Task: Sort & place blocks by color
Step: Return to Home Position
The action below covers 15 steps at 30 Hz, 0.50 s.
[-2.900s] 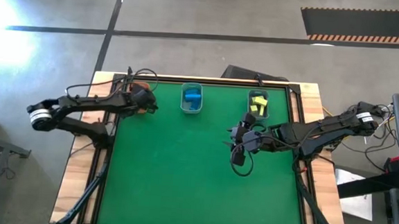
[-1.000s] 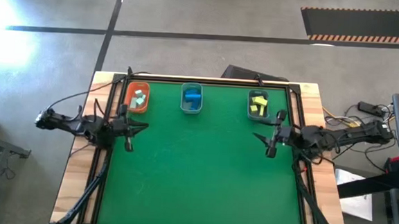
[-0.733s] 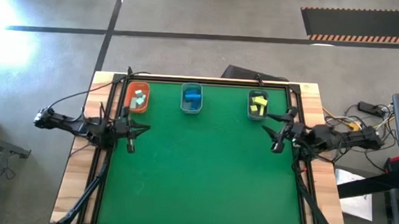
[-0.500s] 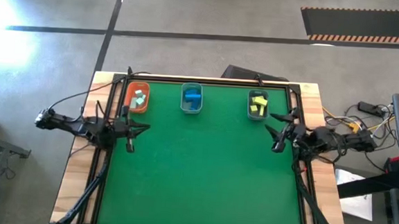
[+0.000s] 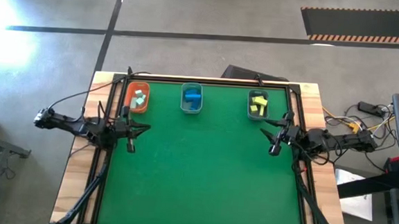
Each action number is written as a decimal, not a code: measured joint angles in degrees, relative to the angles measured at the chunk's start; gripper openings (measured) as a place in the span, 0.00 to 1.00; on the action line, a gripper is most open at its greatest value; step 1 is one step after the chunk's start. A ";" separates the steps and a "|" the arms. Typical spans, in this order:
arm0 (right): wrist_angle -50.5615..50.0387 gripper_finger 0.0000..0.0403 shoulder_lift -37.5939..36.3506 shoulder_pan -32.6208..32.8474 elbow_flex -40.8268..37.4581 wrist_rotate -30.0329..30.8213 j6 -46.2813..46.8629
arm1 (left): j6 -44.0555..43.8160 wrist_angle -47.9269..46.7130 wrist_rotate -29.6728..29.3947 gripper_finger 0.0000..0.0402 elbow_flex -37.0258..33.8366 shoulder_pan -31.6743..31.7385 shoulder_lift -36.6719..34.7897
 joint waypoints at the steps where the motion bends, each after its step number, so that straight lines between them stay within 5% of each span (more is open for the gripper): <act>1: 0.01 0.42 0.19 0.00 0.00 -0.06 0.72 | 0.00 0.00 0.02 0.02 0.00 -0.02 0.20; 15: -0.02 0.42 0.66 -0.02 -0.02 -0.05 1.87 | 0.04 0.04 0.00 0.02 0.00 0.00 1.67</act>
